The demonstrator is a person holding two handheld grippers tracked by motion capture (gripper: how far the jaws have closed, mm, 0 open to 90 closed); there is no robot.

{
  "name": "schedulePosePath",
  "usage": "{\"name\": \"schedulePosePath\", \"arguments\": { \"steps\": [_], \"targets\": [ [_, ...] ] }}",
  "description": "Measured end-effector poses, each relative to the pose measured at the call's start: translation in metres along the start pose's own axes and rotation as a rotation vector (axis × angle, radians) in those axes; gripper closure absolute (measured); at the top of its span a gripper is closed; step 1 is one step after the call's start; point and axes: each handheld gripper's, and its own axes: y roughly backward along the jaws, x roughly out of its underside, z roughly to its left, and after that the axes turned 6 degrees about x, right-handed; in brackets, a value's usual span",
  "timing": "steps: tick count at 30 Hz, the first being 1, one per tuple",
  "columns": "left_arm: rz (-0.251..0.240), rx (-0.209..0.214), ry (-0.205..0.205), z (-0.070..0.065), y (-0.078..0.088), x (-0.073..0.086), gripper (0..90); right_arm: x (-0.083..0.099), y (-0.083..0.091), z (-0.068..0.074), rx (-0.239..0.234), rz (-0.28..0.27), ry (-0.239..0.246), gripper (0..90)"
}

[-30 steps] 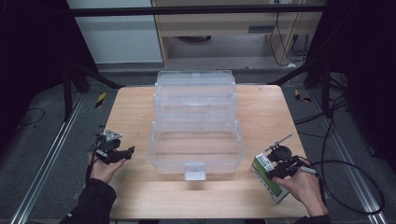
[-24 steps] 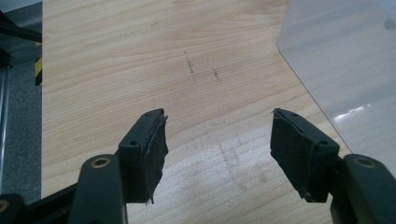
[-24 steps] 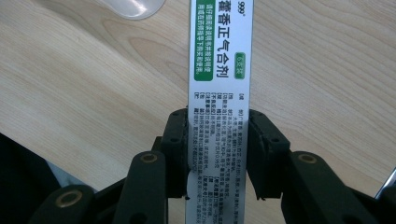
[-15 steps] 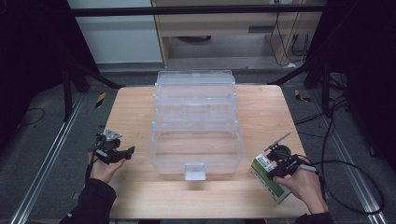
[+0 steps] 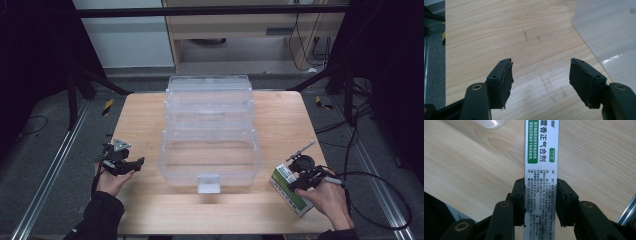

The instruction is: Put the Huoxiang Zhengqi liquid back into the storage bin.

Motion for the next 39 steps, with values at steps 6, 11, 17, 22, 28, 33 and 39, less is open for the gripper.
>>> {"name": "schedulePosePath", "arguments": {
  "steps": [6,11,17,22,28,33,39],
  "targets": [
    [0.004,-0.004,-0.003,-0.001,0.000,0.000,34.3,-0.002,0.010,-0.005,0.016,-0.055,-0.039,63.8],
    [0.006,-0.004,-0.004,-0.001,-0.001,0.000,34.3,-0.004,0.018,-0.009,0.040,-0.137,-0.093,63.8],
    [0.008,-0.001,-0.005,-0.001,-0.001,0.000,34.3,-0.007,0.028,-0.015,0.053,-0.203,-0.122,63.7],
    [0.009,-0.001,-0.007,-0.002,-0.002,0.001,34.3,-0.011,0.036,-0.017,0.064,-0.244,-0.131,63.8],
    [0.011,-0.001,-0.008,-0.002,-0.003,0.001,34.3,-0.015,0.048,-0.019,0.070,-0.308,-0.138,63.8],
    [0.016,0.000,-0.011,-0.003,-0.004,0.001,34.2,-0.018,0.058,-0.021,0.073,-0.347,-0.148,63.8],
    [0.014,-0.001,-0.011,-0.002,-0.004,0.001,34.2,-0.023,0.070,-0.024,0.089,-0.398,-0.140,63.8]
  ]
}}
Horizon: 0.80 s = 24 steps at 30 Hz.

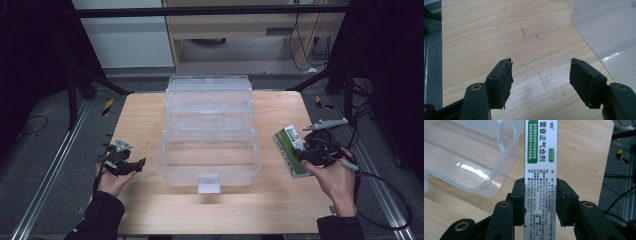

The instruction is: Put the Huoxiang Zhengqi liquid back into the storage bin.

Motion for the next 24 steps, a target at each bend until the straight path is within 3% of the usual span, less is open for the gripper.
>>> {"name": "schedulePosePath", "arguments": {
  "steps": [14,24],
  "targets": [
    [0.003,-0.007,0.004,0.001,0.000,0.000,35.5,-0.025,0.019,0.006,-0.023,-0.125,0.038,63.8],
    [0.002,-0.006,0.006,0.001,0.000,0.000,34.8,-0.048,0.024,0.021,-0.088,-0.180,0.109,63.9]
  ]
}}
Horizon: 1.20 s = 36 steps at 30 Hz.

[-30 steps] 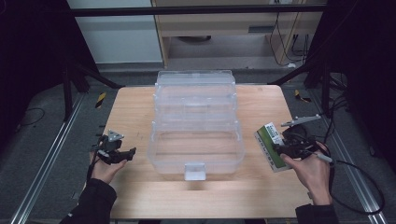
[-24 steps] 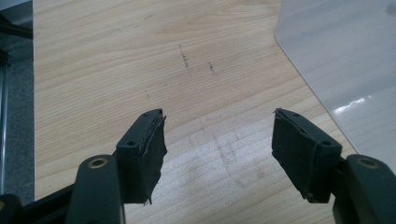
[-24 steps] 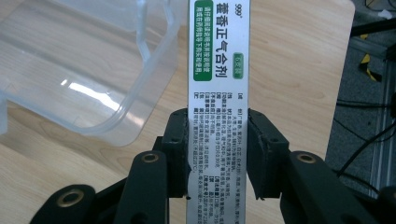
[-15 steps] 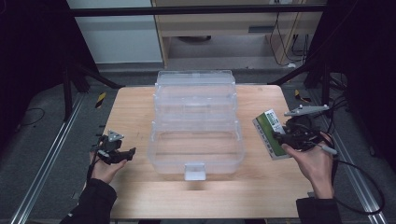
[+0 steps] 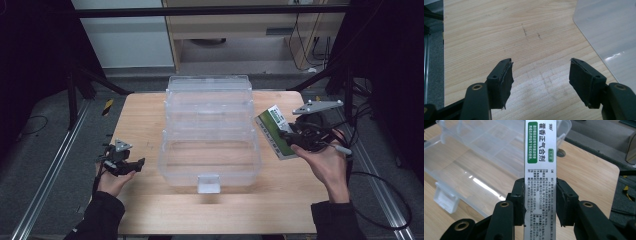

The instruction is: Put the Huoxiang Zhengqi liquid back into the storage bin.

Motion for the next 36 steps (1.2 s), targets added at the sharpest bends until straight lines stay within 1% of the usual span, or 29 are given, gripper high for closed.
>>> {"name": "schedulePosePath", "arguments": {
  "steps": [2,8,11,15,16,21,25,30,31,33,36],
  "targets": [
    [0.001,0.000,-0.001,0.000,0.000,0.000,34.7,-0.004,0.000,0.002,-0.005,-0.004,0.010,64.0],
    [0.004,0.000,-0.001,0.000,-0.001,0.000,34.8,-0.017,-0.004,0.008,-0.038,-0.010,0.064,64.0],
    [0.005,-0.003,0.001,0.001,-0.001,0.000,35.2,-0.024,-0.007,0.010,-0.074,-0.020,0.096,64.0],
    [0.006,-0.009,0.005,0.001,-0.001,0.001,36.1,-0.030,-0.011,0.013,-0.133,-0.034,0.133,64.0],
    [0.007,-0.009,0.005,0.002,-0.001,0.001,36.2,-0.031,-0.012,0.014,-0.140,-0.034,0.143,64.0],
    [0.008,-0.012,0.005,0.002,-0.002,0.001,36.3,-0.040,-0.020,0.023,-0.170,-0.023,0.236,64.0],
    [0.010,-0.013,0.008,0.002,-0.002,0.002,36.2,-0.045,-0.026,0.027,-0.226,-0.032,0.276,64.0],
    [0.016,-0.015,0.005,0.001,-0.003,0.002,36.2,-0.050,-0.031,0.030,-0.300,-0.028,0.321,64.0],
    [0.016,-0.015,0.004,0.001,-0.003,0.002,36.2,-0.051,-0.033,0.031,-0.315,-0.025,0.340,64.0],
    [0.014,-0.014,0.002,0.001,-0.003,0.001,36.2,-0.053,-0.037,0.034,-0.328,-0.010,0.384,63.9],
    [0.015,-0.016,0.001,0.000,-0.003,0.001,36.1,-0.053,-0.044,0.038,-0.350,0.012,0.437,63.9]
  ]
}}
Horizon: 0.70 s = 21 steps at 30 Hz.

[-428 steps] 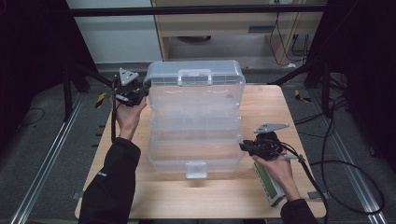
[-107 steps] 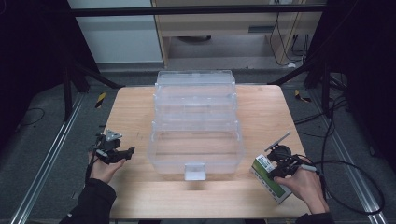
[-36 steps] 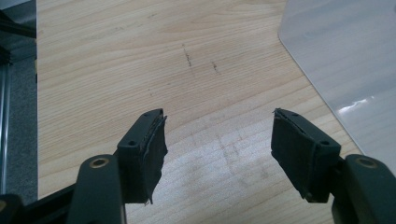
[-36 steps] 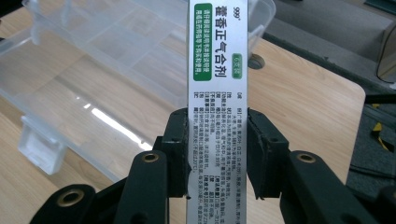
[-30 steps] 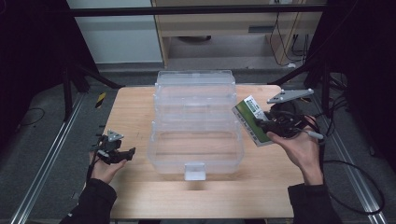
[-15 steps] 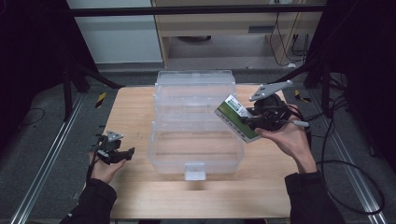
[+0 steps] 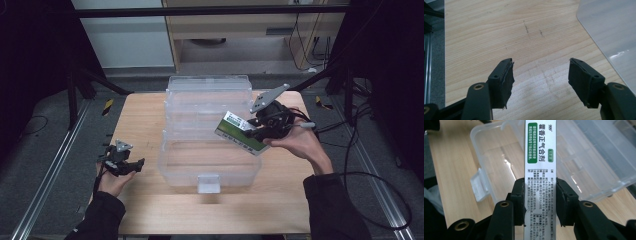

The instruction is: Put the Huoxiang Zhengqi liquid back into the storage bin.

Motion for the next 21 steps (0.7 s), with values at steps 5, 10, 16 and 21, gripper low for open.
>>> {"name": "schedulePosePath", "arguments": {
  "steps": [5,10,16,21],
  "targets": [
    [0.004,-0.002,0.000,0.000,-0.001,0.001,35.9,-0.001,-0.011,0.001,-0.056,0.011,0.053,63.9],
    [0.008,-0.002,-0.004,-0.001,-0.002,0.001,35.7,-0.003,-0.022,0.002,-0.107,0.030,0.104,63.8],
    [0.010,-0.003,-0.002,0.000,-0.002,0.001,35.7,-0.002,-0.036,0.008,-0.160,0.064,0.184,63.8],
    [0.007,-0.007,0.000,0.001,-0.001,0.001,35.7,-0.004,-0.044,0.012,-0.194,0.095,0.235,63.8]
  ]
}}
